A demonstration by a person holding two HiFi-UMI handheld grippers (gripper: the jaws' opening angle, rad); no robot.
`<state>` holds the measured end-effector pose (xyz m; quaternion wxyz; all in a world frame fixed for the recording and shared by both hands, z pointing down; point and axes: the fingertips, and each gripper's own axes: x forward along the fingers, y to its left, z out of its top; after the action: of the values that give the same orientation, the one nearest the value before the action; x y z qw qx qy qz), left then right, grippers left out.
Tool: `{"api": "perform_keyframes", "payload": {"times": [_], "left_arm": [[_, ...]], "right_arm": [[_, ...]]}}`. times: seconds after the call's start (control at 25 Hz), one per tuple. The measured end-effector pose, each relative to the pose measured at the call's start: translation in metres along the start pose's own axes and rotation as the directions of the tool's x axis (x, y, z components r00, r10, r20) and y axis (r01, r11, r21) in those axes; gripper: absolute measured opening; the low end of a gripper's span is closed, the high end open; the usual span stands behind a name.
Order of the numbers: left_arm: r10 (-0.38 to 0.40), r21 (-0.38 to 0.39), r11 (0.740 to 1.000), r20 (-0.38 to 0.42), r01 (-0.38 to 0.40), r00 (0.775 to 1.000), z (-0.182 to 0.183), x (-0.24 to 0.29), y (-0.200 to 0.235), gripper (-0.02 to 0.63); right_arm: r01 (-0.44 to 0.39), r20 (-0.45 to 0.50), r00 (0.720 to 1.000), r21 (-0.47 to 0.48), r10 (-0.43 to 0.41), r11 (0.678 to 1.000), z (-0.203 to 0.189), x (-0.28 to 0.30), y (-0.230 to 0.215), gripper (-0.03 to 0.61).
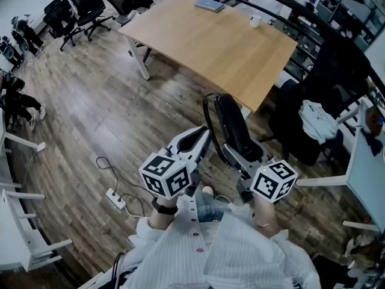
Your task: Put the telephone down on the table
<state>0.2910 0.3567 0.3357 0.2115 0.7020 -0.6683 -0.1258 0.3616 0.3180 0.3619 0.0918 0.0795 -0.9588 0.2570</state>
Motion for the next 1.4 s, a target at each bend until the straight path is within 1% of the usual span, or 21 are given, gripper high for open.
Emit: {"api": "perform_keyframes", "payload": {"times": [0.32,0.48,0.64,0.88,1.08,1.4], "left_arm": [[0.019,-0.011,1.0,0.008,-0.019,1.0,-0.008,0.002,-0.002,0.041],[0.02,-0.017,1.0,0.006,-0.02,1.0,-0.008,0.008,0.009,0.041],[0.017,-0.021,1.0,0.004,-0.017,1.0,0.0,0.016,0.026,0.041],[0.005,-0.024,1.0,-0.002,-0.005,1.0,0.024,0.043,0.068,0.041],[-0.017,-0.019,1.0,-0.023,0.016,1.0,0.056,0.073,0.114,0.041],[-0.033,-0.004,0.999,-0.039,0.033,0.999,0.105,0.105,0.189,0.041]], "right_arm": [[-0.025,-0.028,0.999,-0.002,0.025,1.0,-0.008,-0.002,-0.001,0.318],[-0.023,-0.037,0.999,-0.001,0.022,1.0,-0.008,0.008,-0.008,0.318],[-0.013,-0.044,0.999,0.007,0.013,1.0,-0.004,0.027,-0.016,0.318],[0.008,-0.061,0.998,0.009,-0.008,1.0,0.008,0.072,-0.032,0.318],[0.025,-0.067,0.997,0.015,-0.024,1.0,0.03,0.126,-0.044,0.318],[0.046,-0.043,0.998,0.029,-0.045,0.999,0.064,0.212,-0.061,0.318]]}}
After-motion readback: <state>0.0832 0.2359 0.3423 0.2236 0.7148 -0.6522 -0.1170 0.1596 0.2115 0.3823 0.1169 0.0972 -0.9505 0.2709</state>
